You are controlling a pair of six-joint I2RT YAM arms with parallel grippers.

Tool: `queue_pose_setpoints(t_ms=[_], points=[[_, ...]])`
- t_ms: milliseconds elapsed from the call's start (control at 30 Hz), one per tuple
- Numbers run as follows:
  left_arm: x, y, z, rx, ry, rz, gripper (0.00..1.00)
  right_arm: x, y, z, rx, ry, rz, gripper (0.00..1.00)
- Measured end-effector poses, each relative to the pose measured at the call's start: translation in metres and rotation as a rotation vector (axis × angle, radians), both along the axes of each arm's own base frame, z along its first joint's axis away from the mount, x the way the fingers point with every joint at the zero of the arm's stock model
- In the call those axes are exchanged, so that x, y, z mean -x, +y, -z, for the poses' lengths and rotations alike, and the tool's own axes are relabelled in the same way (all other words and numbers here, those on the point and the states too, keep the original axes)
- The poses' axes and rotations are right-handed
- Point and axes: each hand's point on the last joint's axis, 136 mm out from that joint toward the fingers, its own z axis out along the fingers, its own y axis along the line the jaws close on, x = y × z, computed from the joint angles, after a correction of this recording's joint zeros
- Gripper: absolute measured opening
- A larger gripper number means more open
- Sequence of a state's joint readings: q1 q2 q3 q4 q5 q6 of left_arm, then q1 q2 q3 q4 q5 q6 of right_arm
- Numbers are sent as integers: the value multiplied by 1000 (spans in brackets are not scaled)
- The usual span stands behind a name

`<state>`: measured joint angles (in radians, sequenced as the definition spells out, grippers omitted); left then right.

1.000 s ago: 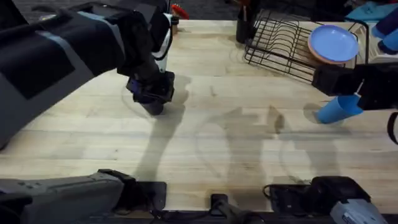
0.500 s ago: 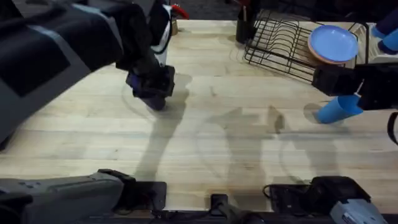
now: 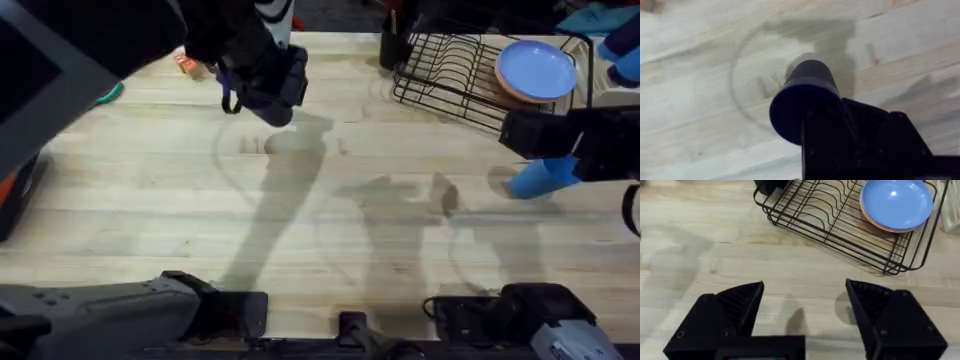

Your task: Pick up the cup on the table and put them onto the rack.

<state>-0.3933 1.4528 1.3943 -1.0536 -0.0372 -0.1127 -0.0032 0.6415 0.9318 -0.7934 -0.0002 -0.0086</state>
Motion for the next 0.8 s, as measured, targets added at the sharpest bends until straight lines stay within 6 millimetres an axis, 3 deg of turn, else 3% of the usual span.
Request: queue_pose_setpoints(t_ms=[367,800], points=[[-5,-38,-33,42,-53,91,40,-1,0,-1,0,-7,0,993],[-40,-115,-20,17,13,212,40,-2,0,-3,25,-15,-16,993]])
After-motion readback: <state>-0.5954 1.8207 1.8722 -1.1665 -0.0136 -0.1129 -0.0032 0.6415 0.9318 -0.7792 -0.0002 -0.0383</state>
